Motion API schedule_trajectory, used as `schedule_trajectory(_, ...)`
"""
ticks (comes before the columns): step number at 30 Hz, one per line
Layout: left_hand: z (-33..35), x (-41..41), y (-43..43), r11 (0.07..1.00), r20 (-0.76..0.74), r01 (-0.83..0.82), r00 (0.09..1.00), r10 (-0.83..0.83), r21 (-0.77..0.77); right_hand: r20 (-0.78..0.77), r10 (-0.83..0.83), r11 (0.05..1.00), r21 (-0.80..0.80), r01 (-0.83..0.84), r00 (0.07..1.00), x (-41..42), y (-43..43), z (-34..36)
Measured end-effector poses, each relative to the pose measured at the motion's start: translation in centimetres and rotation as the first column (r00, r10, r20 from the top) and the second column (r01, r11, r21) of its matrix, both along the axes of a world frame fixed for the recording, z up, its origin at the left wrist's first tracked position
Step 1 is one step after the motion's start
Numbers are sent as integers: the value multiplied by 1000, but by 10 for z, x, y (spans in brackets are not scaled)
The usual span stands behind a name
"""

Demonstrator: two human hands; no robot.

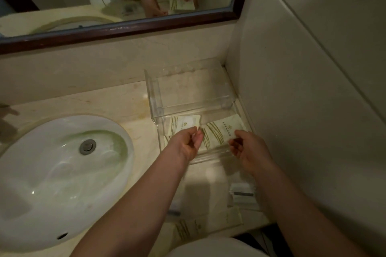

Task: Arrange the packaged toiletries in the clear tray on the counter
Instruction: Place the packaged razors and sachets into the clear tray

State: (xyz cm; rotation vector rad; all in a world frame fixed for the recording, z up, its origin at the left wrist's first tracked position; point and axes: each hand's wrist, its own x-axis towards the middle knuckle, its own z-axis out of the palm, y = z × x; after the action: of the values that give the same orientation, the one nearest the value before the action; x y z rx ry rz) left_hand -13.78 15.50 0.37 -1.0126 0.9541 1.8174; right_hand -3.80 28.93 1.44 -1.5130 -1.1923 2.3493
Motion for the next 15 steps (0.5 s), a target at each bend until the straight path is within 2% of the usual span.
schedule_trajectory(8,-3,-21,8,1000,54,23,998,-21,-22,14,-4,998,55,3,1000,-8,10,1)
schedule_trajectory(12,4,-26,-7,999,88,-21,996,17,37,74,-98,976,201,82,992,-11,22,4)
schedule_trajectory(15,15,-24,-25,989,153,-118,983,104,85,117,-75,951,308,35,990,-12,21,3)
